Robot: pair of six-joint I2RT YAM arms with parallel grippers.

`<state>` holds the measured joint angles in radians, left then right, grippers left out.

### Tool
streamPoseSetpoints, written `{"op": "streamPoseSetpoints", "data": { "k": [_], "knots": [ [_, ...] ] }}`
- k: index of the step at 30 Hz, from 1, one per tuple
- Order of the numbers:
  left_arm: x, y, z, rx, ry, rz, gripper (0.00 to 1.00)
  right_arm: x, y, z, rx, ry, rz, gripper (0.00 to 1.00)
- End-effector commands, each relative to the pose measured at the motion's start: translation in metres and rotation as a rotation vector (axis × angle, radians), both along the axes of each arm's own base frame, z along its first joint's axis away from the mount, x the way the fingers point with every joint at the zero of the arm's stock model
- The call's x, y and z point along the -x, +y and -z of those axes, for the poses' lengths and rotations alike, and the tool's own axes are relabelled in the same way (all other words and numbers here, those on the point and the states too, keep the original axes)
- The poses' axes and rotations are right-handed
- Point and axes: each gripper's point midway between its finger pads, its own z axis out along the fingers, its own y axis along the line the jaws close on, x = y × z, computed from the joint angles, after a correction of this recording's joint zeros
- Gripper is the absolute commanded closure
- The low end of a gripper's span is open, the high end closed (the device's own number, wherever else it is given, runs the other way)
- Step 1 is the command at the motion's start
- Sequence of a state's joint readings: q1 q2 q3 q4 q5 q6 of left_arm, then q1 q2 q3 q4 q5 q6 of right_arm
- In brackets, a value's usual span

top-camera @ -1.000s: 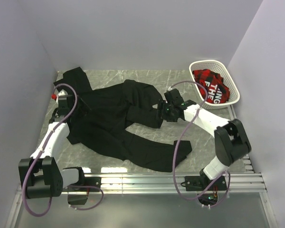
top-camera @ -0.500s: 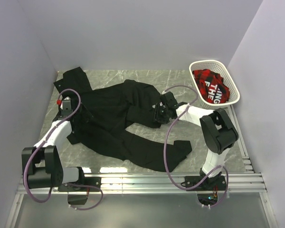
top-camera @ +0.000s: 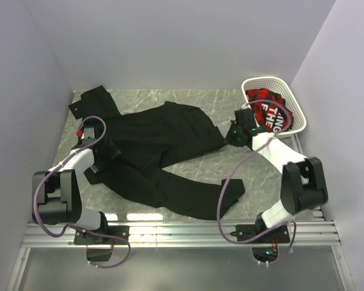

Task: Fold and stack the long sleeve shirts
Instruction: Flatten the shirt out

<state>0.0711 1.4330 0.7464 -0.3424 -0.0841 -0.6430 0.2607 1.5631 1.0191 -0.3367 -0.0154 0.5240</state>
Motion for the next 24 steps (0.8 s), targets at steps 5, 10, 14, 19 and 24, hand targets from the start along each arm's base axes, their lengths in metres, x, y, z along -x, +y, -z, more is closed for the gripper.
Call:
{"op": "streamPoseSetpoints", "data": {
  "k": [5,10,14,19,24],
  "knots": [
    [-0.009,0.01,-0.017,-0.058,-0.035,0.006,0.08,-0.001,-0.054,-0.056,0.101,-0.173,0.186,0.96],
    [-0.003,0.016,-0.025,-0.089,-0.051,-0.014,0.09,0.02,-0.07,-0.045,0.069,-0.154,0.296,0.68],
    [-0.003,0.017,-0.036,-0.099,-0.093,-0.015,0.09,0.034,-0.07,-0.042,0.067,-0.159,0.281,0.43],
    [-0.012,-0.021,-0.065,-0.044,-0.187,0.094,0.08,0.024,-0.011,-0.07,-0.041,-0.258,0.0,0.32],
    [-0.018,-0.039,-0.076,-0.025,-0.199,0.153,0.08,0.019,0.057,-0.064,0.04,-0.222,-0.209,0.32]
  ]
}}
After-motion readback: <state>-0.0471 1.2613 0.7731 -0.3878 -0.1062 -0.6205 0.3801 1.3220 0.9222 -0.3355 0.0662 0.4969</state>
